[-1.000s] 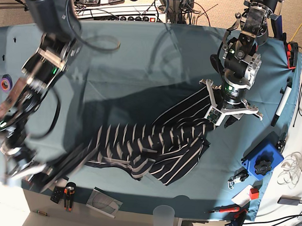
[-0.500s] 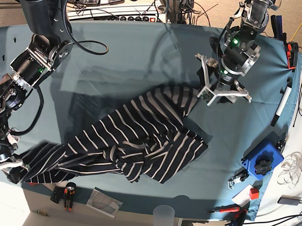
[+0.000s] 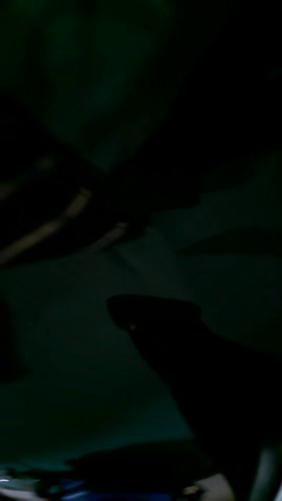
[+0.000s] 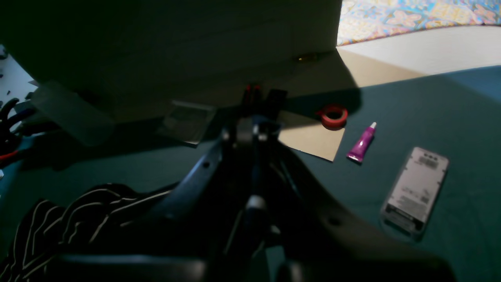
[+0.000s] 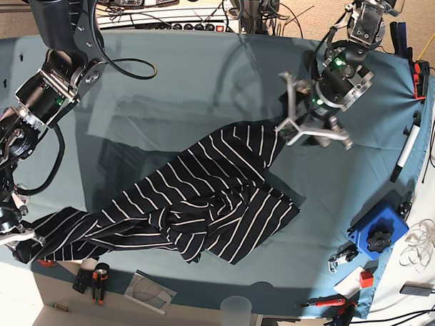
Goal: Layout the t-shirt on the table in an organized manner, then fold the t-shirt properly
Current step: 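Lift the shirt fabric with the left gripper, then raise the shirt with both grippers and swing it across the table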
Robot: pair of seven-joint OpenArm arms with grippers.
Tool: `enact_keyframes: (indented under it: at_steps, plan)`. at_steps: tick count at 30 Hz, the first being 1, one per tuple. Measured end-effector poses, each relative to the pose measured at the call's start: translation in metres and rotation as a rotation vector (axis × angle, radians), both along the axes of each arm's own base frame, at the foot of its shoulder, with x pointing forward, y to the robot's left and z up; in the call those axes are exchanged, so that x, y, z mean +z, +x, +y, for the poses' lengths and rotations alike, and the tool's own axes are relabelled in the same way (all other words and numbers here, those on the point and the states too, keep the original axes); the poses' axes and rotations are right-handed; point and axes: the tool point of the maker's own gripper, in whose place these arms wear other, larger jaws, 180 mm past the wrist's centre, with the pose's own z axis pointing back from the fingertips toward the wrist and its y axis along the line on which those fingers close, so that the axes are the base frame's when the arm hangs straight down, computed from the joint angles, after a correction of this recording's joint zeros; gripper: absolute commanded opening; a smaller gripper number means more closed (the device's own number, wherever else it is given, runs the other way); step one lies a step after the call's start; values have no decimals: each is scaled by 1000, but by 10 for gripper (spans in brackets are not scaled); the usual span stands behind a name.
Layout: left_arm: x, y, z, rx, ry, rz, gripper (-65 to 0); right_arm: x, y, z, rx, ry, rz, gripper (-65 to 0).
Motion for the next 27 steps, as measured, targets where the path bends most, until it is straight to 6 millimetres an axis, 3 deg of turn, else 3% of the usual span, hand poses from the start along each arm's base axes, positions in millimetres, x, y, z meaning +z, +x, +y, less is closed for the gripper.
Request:
enact_keyframes:
  at_steps: [4,9,13,19,22,25,27]
  plan:
    - [-5,0,3,3,12,9,-309,-3,-1,1,2,2,15,-650]
    - [-36,-9,-3,-51,45,56,-309,-4,0,2,6,3,17,-650]
    - [-37,2,-4,12,64,-6,-309,-7,-1,3,8,5,26,-650]
    - [-32,10,-19,-24,68,-25,-319,-11,-2,3,9,6,42,-650]
    - [-34,18,-14,1,76,-29,-401,-11,-2,3,8,6,43,-650]
    - [-35,28,1,93,82,-49,-615,-13,-3,4,11,7,57,-650]
    - [-32,32,6,140,73,-68,-650,-16,-4,4,12,8,71,-650]
